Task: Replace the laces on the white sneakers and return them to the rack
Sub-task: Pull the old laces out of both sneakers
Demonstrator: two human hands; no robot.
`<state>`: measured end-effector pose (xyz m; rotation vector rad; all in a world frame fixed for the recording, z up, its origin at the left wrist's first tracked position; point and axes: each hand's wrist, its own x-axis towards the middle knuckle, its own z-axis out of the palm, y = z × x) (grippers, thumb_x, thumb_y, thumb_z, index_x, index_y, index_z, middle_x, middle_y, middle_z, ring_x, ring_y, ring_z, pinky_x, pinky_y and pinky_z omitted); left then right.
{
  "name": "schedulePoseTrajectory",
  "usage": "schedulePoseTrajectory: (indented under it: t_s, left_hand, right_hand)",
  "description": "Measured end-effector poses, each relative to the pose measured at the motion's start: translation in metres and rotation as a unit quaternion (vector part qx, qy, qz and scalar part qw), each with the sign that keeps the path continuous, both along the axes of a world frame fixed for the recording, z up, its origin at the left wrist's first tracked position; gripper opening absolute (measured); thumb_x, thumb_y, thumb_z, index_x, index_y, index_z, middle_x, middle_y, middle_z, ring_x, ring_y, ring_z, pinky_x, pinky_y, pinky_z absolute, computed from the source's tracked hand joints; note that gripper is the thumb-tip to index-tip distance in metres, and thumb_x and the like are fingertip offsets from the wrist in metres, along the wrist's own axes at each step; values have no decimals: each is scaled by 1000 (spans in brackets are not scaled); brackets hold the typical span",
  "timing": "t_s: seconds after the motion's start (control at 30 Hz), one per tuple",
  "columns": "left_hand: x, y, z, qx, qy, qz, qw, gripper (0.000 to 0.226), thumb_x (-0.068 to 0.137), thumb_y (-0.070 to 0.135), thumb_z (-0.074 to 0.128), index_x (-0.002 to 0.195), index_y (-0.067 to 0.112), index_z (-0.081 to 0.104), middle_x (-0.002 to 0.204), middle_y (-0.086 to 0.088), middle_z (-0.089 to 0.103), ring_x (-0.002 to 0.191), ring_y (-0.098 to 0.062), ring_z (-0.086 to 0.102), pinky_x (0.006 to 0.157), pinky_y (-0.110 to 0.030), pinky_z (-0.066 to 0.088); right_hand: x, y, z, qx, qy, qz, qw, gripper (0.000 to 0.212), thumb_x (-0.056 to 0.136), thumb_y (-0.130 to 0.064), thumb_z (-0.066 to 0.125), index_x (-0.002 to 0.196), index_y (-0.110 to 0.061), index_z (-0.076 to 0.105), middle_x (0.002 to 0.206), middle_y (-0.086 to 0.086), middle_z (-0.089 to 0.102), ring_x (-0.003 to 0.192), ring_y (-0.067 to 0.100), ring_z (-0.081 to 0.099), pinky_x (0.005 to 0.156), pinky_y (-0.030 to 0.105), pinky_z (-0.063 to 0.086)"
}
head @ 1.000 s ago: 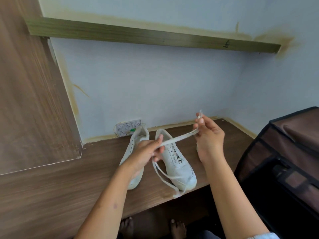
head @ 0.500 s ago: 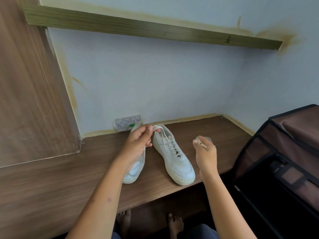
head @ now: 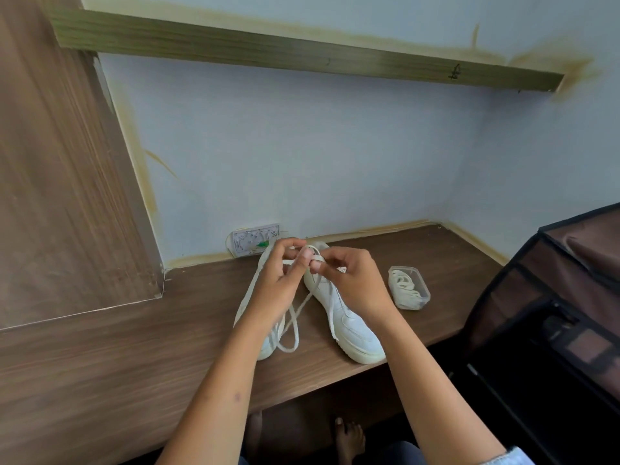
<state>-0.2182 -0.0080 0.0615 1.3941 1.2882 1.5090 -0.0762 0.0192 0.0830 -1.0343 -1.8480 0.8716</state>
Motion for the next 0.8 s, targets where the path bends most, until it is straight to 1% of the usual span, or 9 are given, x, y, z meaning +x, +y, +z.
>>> schedulePoseTrajectory:
  t_s: [0.1,0.17,0.27,0.37,0.53,0.63,0.7,0.77,0.8]
  left_hand:
    - [5,-5,3,-80,-68,-104,989,51,97,57,26,112,26,65,108,6,71,109,-3,62,101,-27,42]
    - [5,-7,0,-128,-104,-169,972,62,93,67,20,109,32,68,105,-1,71,102,-11,66,105,-38,42]
    - [-1,-3,-8,-148,-84,-190,967,63,90,69,28,93,23,71,83,-6,56,66,-11,56,101,-45,48]
    - [-9,1,-6,-124,-132,-128,975,46,92,56,41,74,16,54,65,7,47,68,-13,51,97,-41,49]
    - [-28,11,-5,-70,-397,-83,911,33,97,44,44,79,20,58,118,-13,65,114,-33,62,103,-51,40]
    - [-33,15,-5,-65,-466,-77,879,27,101,42,39,93,22,54,114,-8,68,108,-30,66,93,-54,49]
    - [-36,17,-6,-77,-406,12,910,23,102,42,38,92,26,52,85,-1,65,79,-19,66,63,-38,54]
    - [-47,20,-17,-74,-183,170,965,25,103,39,37,90,24,51,83,-6,59,71,-22,58,56,-33,48]
    - [-55,22,-25,-67,-56,241,967,25,104,38,35,92,22,51,89,-8,61,75,-27,59,59,-34,46]
  right_hand:
    - [-3,0,14,23,-33,12,999,18,93,-8,62,84,-19,74,65,-17,66,62,-3,58,63,10,40]
    - [-4,1,24,27,-25,9,999,22,92,1,56,88,-13,73,63,-12,66,57,-3,57,59,11,41]
    - [1,6,33,-11,87,-19,996,25,93,6,52,93,-9,72,75,15,68,65,11,59,61,21,50]
    - [11,14,32,-89,231,-36,968,27,94,10,48,96,-6,70,80,15,64,74,18,61,76,28,56]
    - [10,11,-1,-179,291,14,940,19,94,10,51,100,3,67,86,16,68,79,20,66,78,27,58]
    - [-7,3,-29,-195,235,77,949,17,92,5,58,105,4,69,99,20,71,91,28,68,85,29,56]
    - [-18,-1,-40,-196,196,103,955,22,89,-3,66,111,-1,69,107,17,72,102,29,68,93,33,54]
    - [-24,-3,-45,-192,159,96,964,26,87,-10,71,113,-9,70,110,9,72,104,26,68,98,37,52]
    - [-25,-2,-47,-187,143,86,968,25,87,-13,72,112,-12,71,110,6,72,103,25,69,98,39,51]
